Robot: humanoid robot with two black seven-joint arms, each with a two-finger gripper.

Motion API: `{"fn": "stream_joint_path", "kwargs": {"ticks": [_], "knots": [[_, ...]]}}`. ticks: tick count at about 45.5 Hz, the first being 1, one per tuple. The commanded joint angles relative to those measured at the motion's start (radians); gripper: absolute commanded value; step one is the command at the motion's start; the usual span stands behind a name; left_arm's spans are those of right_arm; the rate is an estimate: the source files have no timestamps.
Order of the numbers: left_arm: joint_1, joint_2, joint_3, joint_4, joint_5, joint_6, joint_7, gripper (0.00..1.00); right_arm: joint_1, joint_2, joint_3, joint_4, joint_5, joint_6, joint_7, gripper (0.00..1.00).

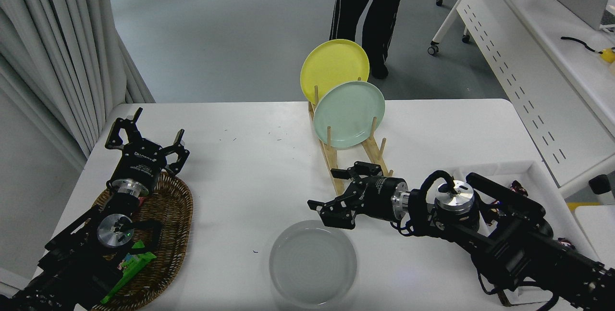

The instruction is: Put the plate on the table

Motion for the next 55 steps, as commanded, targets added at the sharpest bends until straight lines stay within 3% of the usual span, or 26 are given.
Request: {"fn": "stream_joint_path", "kwargs": {"ticks": [1, 9, 24, 35, 42, 55], "knots": [[0.0, 0.0, 0.0, 0.0, 0.0, 0.0, 0.0, 1.0, -0.061, -0.019, 0.191, 0.051, -0.353, 0.039, 0.118, 1.0], [0.0, 0.0, 0.0, 0.0, 0.0, 0.0, 0.0, 1.0, -0.091, -0.031, 0.316, 0.045, -0.682, -0.049, 0.118, 1.0], [0.0, 0.0, 0.0, 0.0, 0.0, 0.0, 0.0, 1.0, -0.21, -0.054, 0.434, 0.021, -0.943, -0.05, 0.122, 1.0], [0.0, 0.0, 0.0, 0.0, 0.0, 0.0, 0.0, 1.0, -0.341, 0.01, 0.671, -0.022, -1.07, 0.205, 0.157, 1.0], [0.0, 0.0, 0.0, 0.0, 0.0, 0.0, 0.0, 1.0, -0.39, 0.076, 0.73, -0.142, -1.127, 0.498, 0.392, 1.0], [0.0, 0.0, 0.0, 0.0, 0.0, 0.0, 0.0, 1.0, -0.393, 0.101, 0.731, -0.249, -1.122, 0.518, 0.44, 1.0]]}}
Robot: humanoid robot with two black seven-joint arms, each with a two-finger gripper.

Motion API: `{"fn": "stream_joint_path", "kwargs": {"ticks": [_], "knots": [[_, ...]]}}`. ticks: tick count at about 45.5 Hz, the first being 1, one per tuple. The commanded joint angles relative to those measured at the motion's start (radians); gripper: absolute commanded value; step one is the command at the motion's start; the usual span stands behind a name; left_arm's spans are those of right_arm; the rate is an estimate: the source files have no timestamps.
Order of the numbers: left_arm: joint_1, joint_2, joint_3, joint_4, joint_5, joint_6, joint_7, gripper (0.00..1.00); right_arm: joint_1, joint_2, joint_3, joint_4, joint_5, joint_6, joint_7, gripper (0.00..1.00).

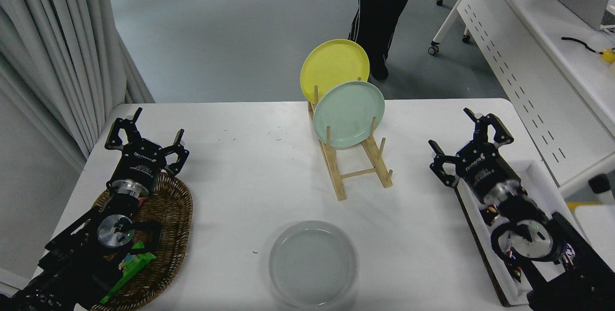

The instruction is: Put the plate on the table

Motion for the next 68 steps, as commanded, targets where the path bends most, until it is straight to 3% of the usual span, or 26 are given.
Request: {"fn": "stream_joint_path", "kwargs": {"ticks": [1, 28, 68], "knots": [[0.0, 0.0, 0.0, 0.0, 0.0, 0.0, 0.0, 1.0, -0.021, 0.035, 0.031, -0.101, -0.021, 0.092, 0.082, 1.0], [0.0, 0.0, 0.0, 0.0, 0.0, 0.0, 0.0, 1.0, 0.069, 0.041, -0.024, -0.251, 0.099, 0.083, 0.082, 1.0], [0.0, 0.0, 0.0, 0.0, 0.0, 0.0, 0.0, 1.0, 0.105, 0.035, -0.078, -0.256, 0.099, 0.083, 0.081, 1.0]]}}
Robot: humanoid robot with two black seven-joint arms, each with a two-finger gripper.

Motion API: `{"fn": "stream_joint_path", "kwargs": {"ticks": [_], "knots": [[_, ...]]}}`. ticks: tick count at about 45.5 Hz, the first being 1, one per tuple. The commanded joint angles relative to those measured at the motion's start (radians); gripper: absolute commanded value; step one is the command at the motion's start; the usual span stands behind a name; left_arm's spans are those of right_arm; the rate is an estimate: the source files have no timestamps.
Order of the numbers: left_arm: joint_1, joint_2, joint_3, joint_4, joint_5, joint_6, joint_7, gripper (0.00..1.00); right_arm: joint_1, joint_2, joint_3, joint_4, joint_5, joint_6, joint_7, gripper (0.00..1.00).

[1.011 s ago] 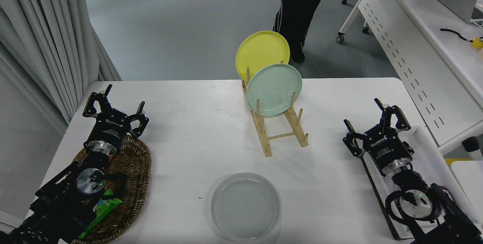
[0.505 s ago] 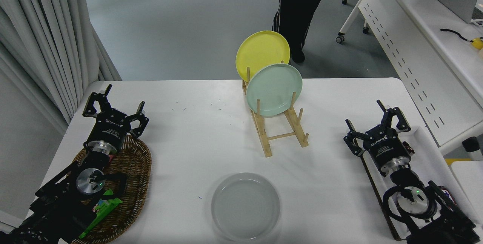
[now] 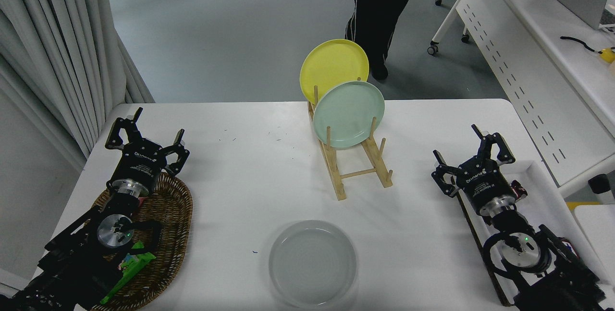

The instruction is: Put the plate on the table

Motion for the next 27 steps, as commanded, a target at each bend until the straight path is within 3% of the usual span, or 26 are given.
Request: {"fn": "stream_joint_path", "kwargs": {"ticks": [1, 27], "knots": [[0.0, 0.0, -0.001, 0.0, 0.0, 0.0, 0.0, 1.0, 0.006, -0.002, -0.005, -0.001, 0.001, -0.001, 0.0, 1.0], [0.0, 0.0, -0.001, 0.0, 0.0, 0.0, 0.0, 1.0, 0.05, 0.004, -0.006, -0.115, 0.04, -0.003, 0.0, 0.99]]}}
